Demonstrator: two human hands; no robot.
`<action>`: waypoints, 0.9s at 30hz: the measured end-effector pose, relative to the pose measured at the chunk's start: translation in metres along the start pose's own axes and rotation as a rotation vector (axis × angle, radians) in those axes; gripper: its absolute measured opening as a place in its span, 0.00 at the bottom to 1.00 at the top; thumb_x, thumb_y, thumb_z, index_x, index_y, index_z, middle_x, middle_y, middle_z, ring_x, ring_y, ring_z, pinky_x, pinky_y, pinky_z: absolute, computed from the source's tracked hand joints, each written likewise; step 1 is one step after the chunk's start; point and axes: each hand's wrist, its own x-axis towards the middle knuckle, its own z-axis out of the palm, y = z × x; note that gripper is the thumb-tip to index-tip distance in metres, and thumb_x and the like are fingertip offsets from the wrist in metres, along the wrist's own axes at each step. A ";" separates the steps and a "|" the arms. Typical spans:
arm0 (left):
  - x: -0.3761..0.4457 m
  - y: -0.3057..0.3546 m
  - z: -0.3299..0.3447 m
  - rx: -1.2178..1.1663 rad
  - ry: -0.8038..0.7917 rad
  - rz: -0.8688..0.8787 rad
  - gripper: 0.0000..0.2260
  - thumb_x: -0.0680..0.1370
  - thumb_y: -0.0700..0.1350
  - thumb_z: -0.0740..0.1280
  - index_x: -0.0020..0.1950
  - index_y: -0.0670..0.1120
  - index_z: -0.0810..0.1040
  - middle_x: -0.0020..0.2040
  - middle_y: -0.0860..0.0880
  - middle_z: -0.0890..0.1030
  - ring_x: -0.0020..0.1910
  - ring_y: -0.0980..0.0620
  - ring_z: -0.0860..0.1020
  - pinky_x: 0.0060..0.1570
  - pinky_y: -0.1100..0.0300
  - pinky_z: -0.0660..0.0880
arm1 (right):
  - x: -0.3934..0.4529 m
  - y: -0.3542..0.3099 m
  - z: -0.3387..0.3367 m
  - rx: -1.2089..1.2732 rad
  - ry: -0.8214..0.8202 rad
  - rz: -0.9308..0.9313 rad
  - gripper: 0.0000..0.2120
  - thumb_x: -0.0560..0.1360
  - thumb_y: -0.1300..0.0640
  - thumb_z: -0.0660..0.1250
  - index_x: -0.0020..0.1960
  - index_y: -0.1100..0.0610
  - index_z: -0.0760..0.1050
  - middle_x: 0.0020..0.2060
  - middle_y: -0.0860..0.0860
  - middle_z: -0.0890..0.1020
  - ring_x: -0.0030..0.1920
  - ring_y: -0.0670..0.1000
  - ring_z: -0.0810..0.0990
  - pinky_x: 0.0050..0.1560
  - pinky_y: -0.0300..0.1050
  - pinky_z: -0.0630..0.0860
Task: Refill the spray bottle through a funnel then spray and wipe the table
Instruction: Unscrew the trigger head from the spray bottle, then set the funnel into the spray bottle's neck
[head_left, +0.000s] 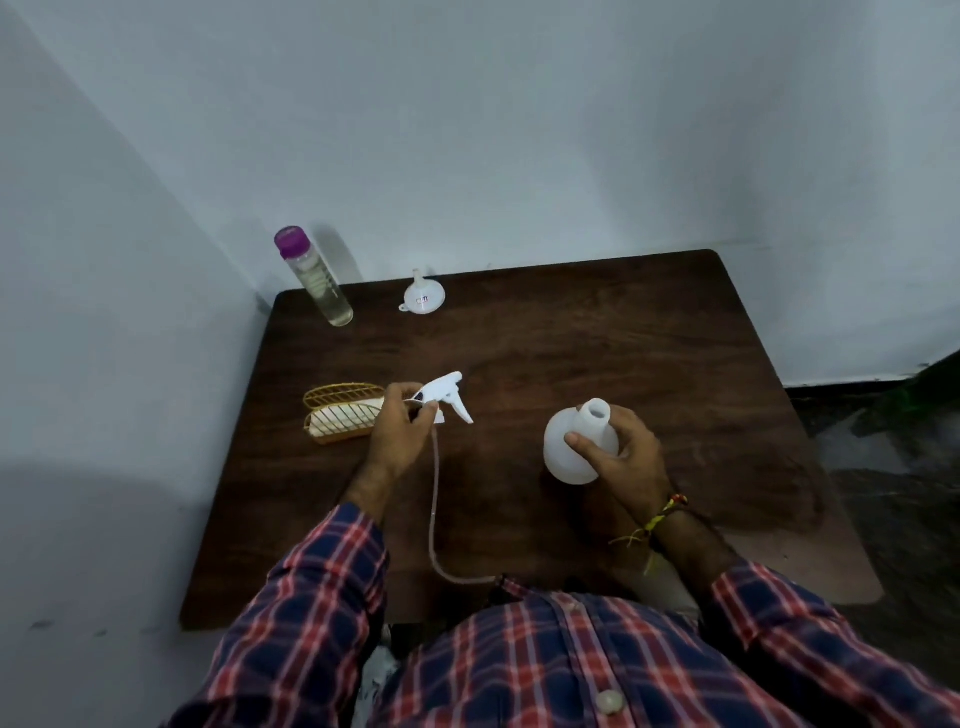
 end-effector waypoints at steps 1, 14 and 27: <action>0.002 -0.010 0.000 -0.055 -0.024 -0.056 0.13 0.80 0.38 0.66 0.63 0.46 0.69 0.52 0.41 0.81 0.45 0.48 0.81 0.35 0.64 0.75 | 0.000 0.001 0.002 0.004 -0.002 0.010 0.22 0.68 0.45 0.76 0.60 0.51 0.79 0.56 0.46 0.79 0.56 0.48 0.78 0.55 0.52 0.79; 0.007 -0.071 0.021 0.116 0.100 -0.205 0.15 0.80 0.39 0.64 0.66 0.39 0.74 0.62 0.39 0.79 0.62 0.40 0.76 0.60 0.48 0.73 | 0.008 0.013 0.029 -0.039 0.087 0.144 0.27 0.65 0.43 0.78 0.61 0.53 0.79 0.57 0.49 0.81 0.57 0.51 0.79 0.56 0.53 0.80; -0.015 -0.065 0.021 0.474 0.195 -0.212 0.24 0.79 0.47 0.66 0.73 0.47 0.65 0.70 0.42 0.69 0.67 0.44 0.72 0.61 0.49 0.74 | 0.007 0.019 0.031 -0.131 -0.011 0.147 0.30 0.65 0.49 0.80 0.64 0.54 0.76 0.61 0.51 0.79 0.60 0.51 0.77 0.58 0.49 0.77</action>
